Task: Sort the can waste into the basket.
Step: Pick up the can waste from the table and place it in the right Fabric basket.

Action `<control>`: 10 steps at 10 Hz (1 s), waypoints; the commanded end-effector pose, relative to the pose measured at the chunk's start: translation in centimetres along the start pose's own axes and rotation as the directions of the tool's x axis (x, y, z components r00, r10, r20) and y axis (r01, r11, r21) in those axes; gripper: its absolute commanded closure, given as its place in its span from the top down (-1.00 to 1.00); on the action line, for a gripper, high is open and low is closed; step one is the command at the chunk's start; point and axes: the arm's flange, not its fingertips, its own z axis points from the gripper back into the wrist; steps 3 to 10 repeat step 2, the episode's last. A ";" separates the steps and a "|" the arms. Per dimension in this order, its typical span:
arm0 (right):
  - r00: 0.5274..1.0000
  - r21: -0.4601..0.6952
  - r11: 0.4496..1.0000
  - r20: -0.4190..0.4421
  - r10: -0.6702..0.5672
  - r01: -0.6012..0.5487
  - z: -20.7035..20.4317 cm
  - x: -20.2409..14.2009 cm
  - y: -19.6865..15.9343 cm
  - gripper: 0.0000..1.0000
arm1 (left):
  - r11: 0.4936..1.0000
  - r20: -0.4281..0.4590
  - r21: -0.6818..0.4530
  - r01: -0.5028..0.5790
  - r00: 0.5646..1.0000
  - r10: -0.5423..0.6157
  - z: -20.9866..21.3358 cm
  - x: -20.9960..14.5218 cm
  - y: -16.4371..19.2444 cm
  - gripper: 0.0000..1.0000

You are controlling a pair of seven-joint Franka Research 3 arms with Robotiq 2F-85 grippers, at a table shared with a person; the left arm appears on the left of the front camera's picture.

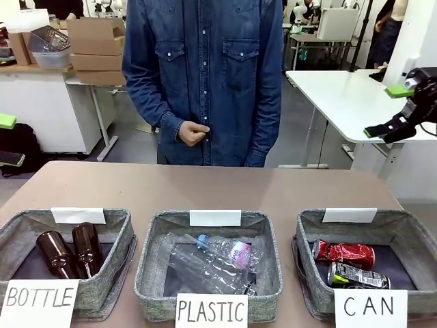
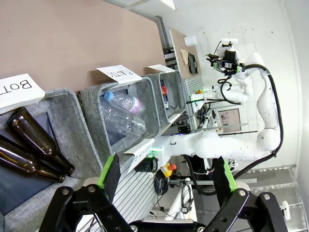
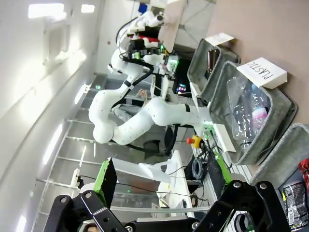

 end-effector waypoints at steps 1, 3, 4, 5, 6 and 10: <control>1.000 0.003 1.000 -0.011 0.018 -0.018 0.5 0.1 0.1 1.00 | 1.000 0.007 -0.017 0.003 1.000 -0.003 -0.2 0.1 -0.3 1.00; 1.000 0.003 1.000 -0.011 0.018 -0.018 0.5 0.1 0.1 1.00 | 1.000 0.007 -0.017 0.003 1.000 -0.003 -0.2 0.1 -0.3 1.00; 1.000 0.003 1.000 -0.011 0.018 -0.018 0.5 0.1 0.1 1.00 | 1.000 0.007 -0.017 0.003 1.000 -0.003 -0.2 0.1 -0.3 1.00; 1.000 0.003 1.000 -0.011 0.018 -0.018 0.5 0.1 0.1 1.00 | 1.000 0.007 -0.017 0.003 1.000 -0.003 -0.2 0.1 -0.3 1.00; 1.000 0.003 1.000 -0.011 0.018 -0.018 0.5 0.1 0.1 1.00 | 1.000 0.007 -0.017 0.003 1.000 -0.003 -0.2 0.1 -0.3 1.00; 1.000 0.003 1.000 -0.011 0.018 -0.018 0.5 0.1 0.1 1.00 | 1.000 0.007 -0.017 0.003 1.000 -0.003 -0.2 0.1 -0.3 1.00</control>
